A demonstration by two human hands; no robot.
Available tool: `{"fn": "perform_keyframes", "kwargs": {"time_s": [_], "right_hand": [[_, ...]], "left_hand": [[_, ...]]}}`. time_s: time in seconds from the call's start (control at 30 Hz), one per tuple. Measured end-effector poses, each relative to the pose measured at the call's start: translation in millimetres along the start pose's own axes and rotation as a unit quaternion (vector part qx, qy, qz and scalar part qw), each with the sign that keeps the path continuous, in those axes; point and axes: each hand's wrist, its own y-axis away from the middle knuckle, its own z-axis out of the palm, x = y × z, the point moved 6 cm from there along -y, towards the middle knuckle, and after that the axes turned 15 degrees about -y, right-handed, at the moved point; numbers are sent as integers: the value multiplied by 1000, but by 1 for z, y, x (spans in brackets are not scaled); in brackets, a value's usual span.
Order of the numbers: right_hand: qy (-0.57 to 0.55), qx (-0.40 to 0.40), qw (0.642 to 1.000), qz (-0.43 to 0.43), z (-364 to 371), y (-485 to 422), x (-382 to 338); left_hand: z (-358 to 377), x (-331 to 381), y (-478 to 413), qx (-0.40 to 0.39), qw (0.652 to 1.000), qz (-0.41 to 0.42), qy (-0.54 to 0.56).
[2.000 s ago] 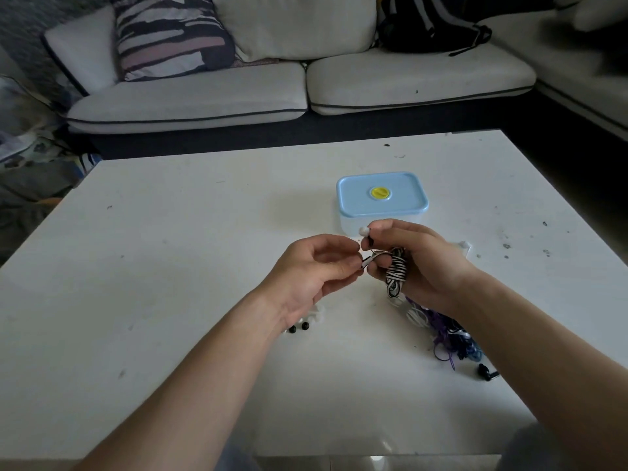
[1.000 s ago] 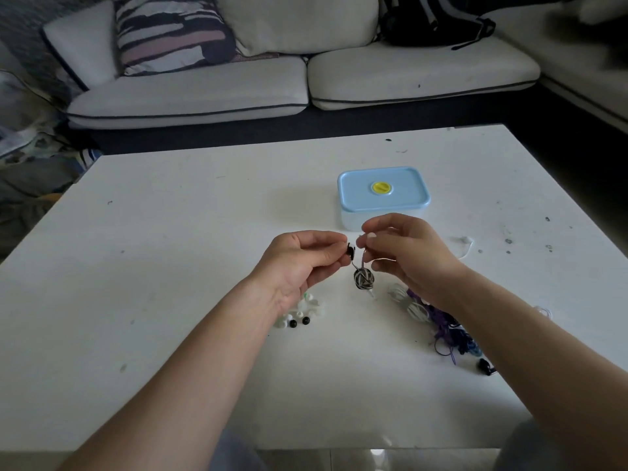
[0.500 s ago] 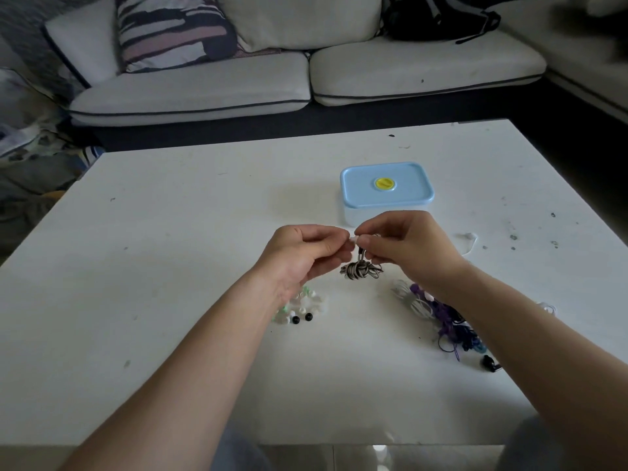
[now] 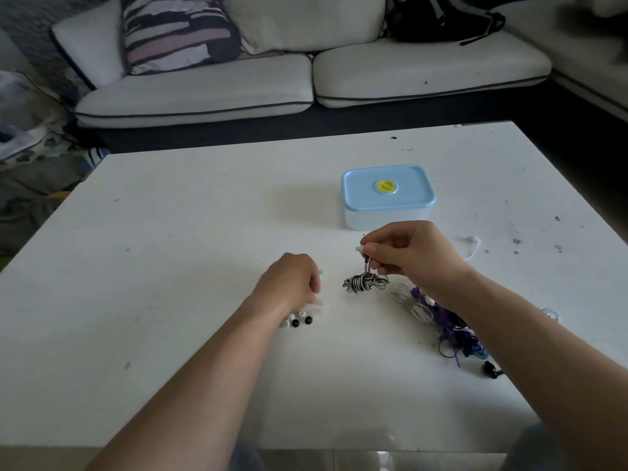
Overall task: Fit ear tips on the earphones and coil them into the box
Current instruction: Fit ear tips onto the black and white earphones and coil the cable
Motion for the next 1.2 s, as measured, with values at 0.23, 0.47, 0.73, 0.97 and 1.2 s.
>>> {"fn": "perform_keyframes", "kwargs": {"time_s": [0.23,0.47,0.73,0.97,1.2], "right_hand": [[-15,-10,1000,8,1,1,-1],[-41,-35,998,-13,10,6,-13],[-74,-58,994,-62,18,12,-28],[-61,-67,994,-68,19,14,-30],[-51,-69,994,-63,18,13,-30]], "left_hand": [[-28,0,11,69,991,16,117],[-52,15,41,32,827,48,560],[-58,33,49,-17,716,67,695],[-57,36,50,-18,726,73,683],[-59,35,50,-14,743,70,665]]}}
